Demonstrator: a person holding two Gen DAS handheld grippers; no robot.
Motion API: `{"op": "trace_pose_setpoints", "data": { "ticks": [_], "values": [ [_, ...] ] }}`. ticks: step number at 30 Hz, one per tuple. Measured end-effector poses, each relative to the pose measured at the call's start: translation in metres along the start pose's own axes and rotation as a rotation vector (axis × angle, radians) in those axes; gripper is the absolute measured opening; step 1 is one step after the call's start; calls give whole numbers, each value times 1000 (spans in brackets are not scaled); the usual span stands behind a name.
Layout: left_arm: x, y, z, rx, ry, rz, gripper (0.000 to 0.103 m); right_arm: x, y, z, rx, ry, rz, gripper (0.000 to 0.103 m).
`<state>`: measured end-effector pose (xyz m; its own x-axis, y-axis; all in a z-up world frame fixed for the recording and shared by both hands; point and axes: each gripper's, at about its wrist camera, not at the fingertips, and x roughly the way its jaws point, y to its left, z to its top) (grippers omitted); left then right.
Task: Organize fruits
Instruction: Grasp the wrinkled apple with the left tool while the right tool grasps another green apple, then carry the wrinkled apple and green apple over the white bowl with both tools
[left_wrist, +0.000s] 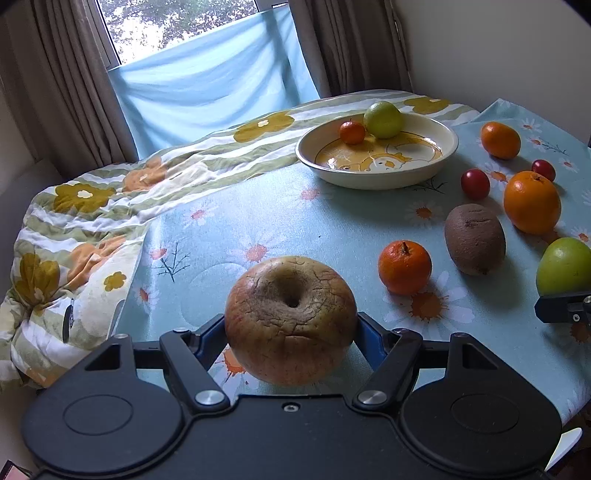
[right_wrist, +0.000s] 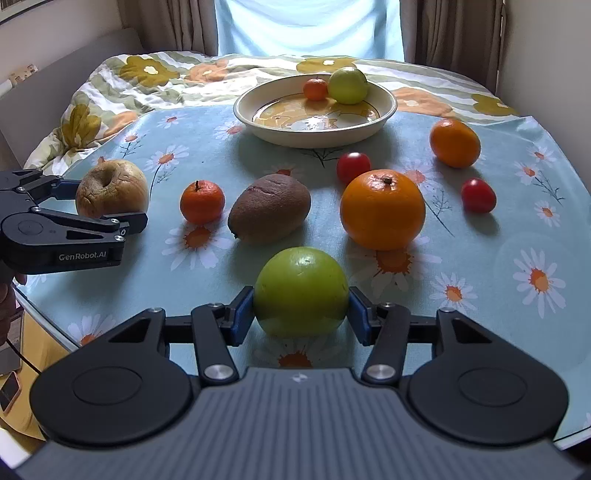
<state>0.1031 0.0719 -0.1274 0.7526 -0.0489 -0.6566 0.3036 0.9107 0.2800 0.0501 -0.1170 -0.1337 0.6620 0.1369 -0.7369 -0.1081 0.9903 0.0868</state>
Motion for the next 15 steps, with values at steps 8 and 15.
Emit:
{"op": "trace_pose_setpoints", "data": {
  "ticks": [8, 15],
  "values": [
    [-23, -2, 9, -34, -40, 40, 77, -12, -3, 2, -43, -24, 36, 68],
    [-48, -9, 22, -67, -43, 53, 77, -33, -8, 17, -54, -54, 61, 68]
  ]
}}
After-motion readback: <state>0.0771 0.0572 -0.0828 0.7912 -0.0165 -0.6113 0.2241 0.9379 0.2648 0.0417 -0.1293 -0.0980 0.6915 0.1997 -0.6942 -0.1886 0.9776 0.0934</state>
